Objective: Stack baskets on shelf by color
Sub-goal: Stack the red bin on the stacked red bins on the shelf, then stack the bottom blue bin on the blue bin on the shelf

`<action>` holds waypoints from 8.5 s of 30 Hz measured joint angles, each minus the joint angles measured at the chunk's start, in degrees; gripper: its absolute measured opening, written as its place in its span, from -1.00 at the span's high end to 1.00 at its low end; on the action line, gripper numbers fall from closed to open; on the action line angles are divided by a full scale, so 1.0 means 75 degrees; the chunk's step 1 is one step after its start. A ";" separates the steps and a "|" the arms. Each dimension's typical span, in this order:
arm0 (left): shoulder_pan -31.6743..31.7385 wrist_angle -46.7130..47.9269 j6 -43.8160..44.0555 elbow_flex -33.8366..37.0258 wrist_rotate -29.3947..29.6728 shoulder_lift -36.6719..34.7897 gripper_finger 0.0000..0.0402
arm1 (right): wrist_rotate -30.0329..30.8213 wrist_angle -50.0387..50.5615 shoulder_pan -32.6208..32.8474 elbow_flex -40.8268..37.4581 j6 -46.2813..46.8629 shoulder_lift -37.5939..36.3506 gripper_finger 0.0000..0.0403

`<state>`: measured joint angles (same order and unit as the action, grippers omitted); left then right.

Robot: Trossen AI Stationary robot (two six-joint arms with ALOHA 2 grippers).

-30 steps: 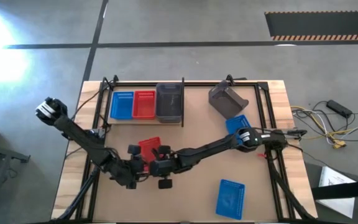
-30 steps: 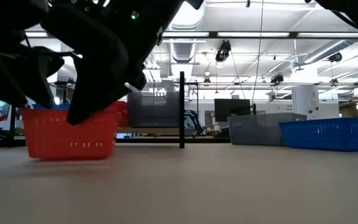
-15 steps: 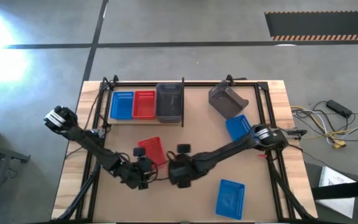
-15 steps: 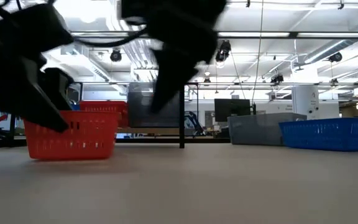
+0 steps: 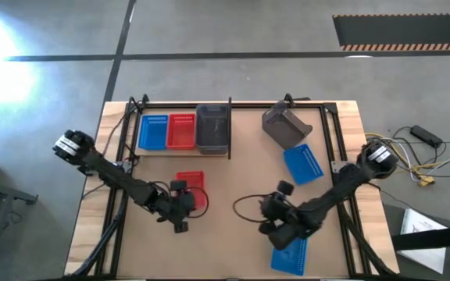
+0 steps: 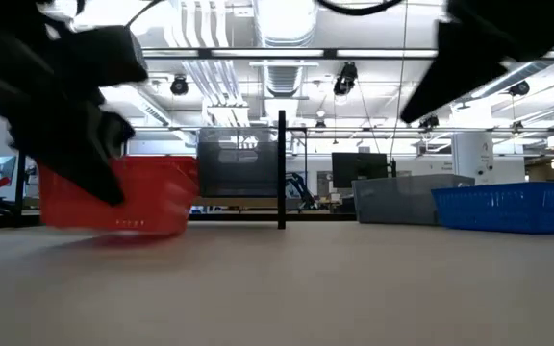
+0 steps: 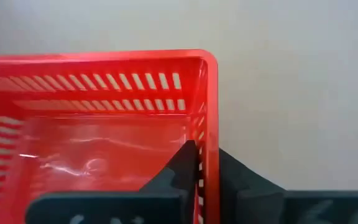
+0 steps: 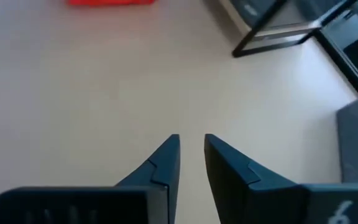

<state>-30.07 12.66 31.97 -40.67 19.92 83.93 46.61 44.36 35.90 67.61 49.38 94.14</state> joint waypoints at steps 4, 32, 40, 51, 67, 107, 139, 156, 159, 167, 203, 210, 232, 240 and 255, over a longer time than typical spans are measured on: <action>-0.0048 0.2653 -0.0145 -0.1030 -0.0217 -0.0869 0.99 | 0.0443 -0.0554 0.0246 -0.0837 0.0417 -0.0402 0.70; 0.6762 0.2580 -0.6939 -0.0452 -0.1237 -0.3855 1.00 | 0.0872 -0.2018 0.0213 -0.1935 -0.0073 -0.0540 0.73; 0.6896 0.2516 -0.7717 -0.0152 -0.2059 -0.3796 1.00 | 0.0872 -0.2022 0.0213 -0.1935 -0.0072 -0.0538 0.73; 0.6902 0.2398 -0.7925 -0.0017 -0.2101 -0.3478 1.00 | 0.0997 -0.2188 0.0213 -0.1935 -0.0147 -0.0538 0.73; 0.6931 0.2443 -0.8376 -0.0255 -0.2167 -0.2884 0.89 | 0.0991 -0.2238 0.0213 -0.1935 -0.0197 -0.0535 0.73; 0.0667 -0.1482 -0.5765 -0.0331 0.0704 -0.2245 0.39 | -0.0875 -0.3653 0.3036 -0.1795 0.0962 -0.1380 0.79; -0.2115 -0.5750 -0.5722 -0.3118 0.2465 0.3348 0.39 | -0.3246 0.3964 0.3427 0.5170 0.2292 0.4007 0.37; -0.4373 -0.5027 -0.5676 -0.3178 0.7638 0.2368 0.39 | -0.2249 0.1282 0.0374 0.5692 -0.3544 0.4139 0.96; -0.4626 -0.5024 -0.5504 -0.3151 0.8061 0.2201 0.39 | -0.3111 -0.0458 -0.0450 0.5661 -0.4777 0.4187 0.96; -0.4905 -0.5026 -0.5320 -0.3116 0.8886 0.2155 0.39 | -0.4098 -0.3132 -0.1834 0.5737 -0.5631 0.4475 0.96; -0.4358 -0.5632 -0.2724 -0.1854 0.8695 0.1982 0.39 | -0.0165 -0.2838 0.0635 0.2394 -0.3075 0.2497 0.56; -0.2886 -0.4087 -0.1503 -0.1366 0.5544 0.0959 0.39 | 0.1860 -0.2985 0.1959 0.1439 -0.1129 0.2198 0.59; -0.0803 0.2916 0.2117 -0.1832 0.0419 0.0781 0.16 | 0.2597 -0.3018 0.2396 0.1145 -0.0576 0.2213 0.62; -0.0806 0.3120 0.1639 -0.2062 0.0107 0.1342 0.66 | 0.2595 -0.3036 0.2396 0.1128 -0.0555 0.2213 0.62; -0.0944 0.9797 0.1421 -0.5474 0.0745 0.0836 1.00 | 0.2591 -0.3037 0.2396 0.1068 -0.0462 0.2216 0.62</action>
<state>-37.15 86.14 42.63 -81.73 25.51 90.20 66.04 21.58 53.87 75.62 45.91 110.76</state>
